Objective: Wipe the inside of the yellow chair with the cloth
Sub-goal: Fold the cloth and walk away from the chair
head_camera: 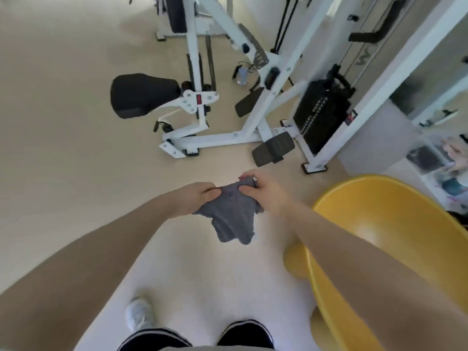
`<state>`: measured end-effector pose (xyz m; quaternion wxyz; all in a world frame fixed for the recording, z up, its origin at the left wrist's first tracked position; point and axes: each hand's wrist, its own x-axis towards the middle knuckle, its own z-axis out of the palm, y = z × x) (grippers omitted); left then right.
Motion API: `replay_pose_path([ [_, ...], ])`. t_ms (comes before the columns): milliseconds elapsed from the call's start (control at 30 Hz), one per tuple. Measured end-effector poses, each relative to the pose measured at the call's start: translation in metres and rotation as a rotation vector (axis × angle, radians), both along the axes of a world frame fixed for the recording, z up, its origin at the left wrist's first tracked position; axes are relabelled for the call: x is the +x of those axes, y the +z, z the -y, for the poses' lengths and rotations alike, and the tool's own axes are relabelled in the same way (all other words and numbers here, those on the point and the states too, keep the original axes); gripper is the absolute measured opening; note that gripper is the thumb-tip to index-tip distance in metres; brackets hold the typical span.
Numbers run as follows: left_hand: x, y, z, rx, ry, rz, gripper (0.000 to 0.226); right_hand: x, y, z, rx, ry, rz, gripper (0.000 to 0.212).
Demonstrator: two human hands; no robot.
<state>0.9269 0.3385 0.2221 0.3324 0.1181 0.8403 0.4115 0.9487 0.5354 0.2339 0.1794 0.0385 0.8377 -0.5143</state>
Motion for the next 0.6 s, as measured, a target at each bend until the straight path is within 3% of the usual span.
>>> replay_pose_path([
  [167, -0.023, 0.018, 0.156, 0.161, 0.303, 0.039, 0.013, -0.067, 0.009, 0.147, -0.118, 0.068, 0.043, 0.013],
  [267, -0.036, 0.024, 0.251, 0.249, 0.346, 0.127, 0.037, -0.099, 0.008, 0.227, -0.2, 0.059, 0.087, 0.018],
  [333, -0.045, 0.032, 0.302, 0.361, 0.389, 0.19, 0.03, -0.119, 0.008, 0.274, -0.23, 0.022, 0.109, 0.016],
  [467, -0.072, 0.042, 0.364, 0.579, 0.603, 0.205, 0.011, -0.153, 0.007, 0.345, -0.296, -0.038, 0.151, 0.018],
  [600, -0.118, 0.042, 0.396, 0.73, 0.835, 0.251, 0.022, -0.202, 0.008, 0.396, -0.372, -0.098, 0.145, 0.02],
])
